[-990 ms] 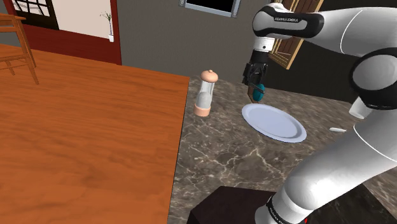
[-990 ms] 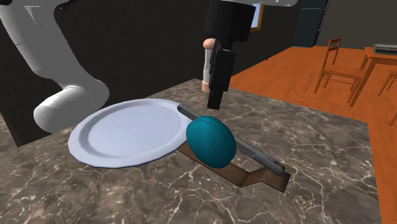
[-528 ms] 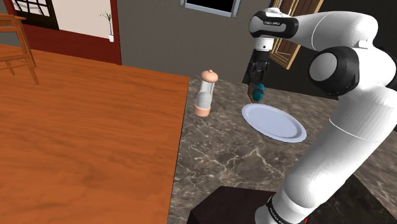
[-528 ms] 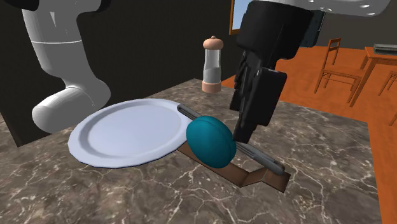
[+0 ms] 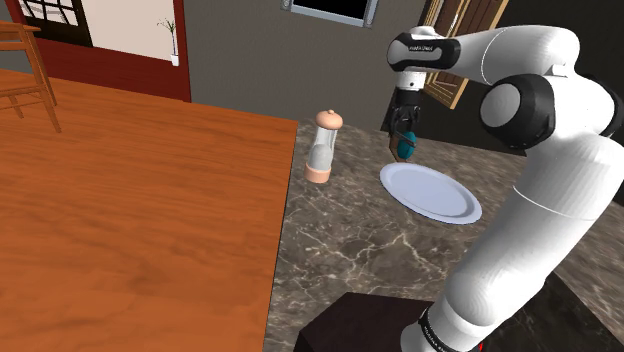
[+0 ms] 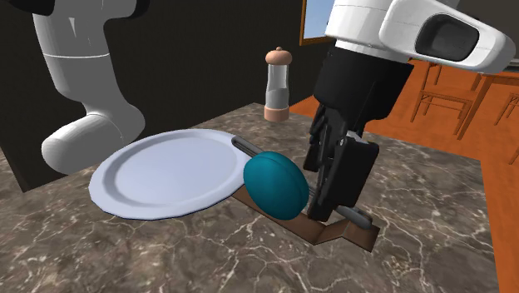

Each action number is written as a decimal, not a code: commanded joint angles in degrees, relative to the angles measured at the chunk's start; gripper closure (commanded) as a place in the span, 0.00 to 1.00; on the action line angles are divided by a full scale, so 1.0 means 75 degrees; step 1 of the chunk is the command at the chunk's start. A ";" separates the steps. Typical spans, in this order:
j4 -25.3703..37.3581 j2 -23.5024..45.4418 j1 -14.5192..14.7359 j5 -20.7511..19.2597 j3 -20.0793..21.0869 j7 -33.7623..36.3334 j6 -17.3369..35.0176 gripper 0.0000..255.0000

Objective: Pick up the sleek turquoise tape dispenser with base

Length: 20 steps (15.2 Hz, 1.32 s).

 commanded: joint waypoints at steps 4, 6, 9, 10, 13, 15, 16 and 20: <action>-0.0112 -0.0027 0.0004 -0.0009 0.0002 0.0012 0.0089 1.00; -0.0108 -0.0026 0.0003 -0.0009 0.0001 0.0010 0.0086 1.00; -0.0109 -0.0027 0.0003 -0.0010 0.0001 0.0011 0.0085 1.00; -0.0108 -0.0026 0.0003 -0.0009 0.0001 0.0010 0.0085 1.00; 0.0118 -0.0008 -0.0003 -0.0005 -0.0003 -0.0015 -0.0122 1.00; 0.0368 0.0027 -0.0010 0.0006 -0.0008 -0.0042 -0.0337 1.00; 0.0495 0.0048 -0.0014 0.0011 -0.0010 -0.0056 -0.0445 1.00; 0.1038 0.0152 -0.0037 0.0041 -0.0023 -0.0118 -0.0887 1.00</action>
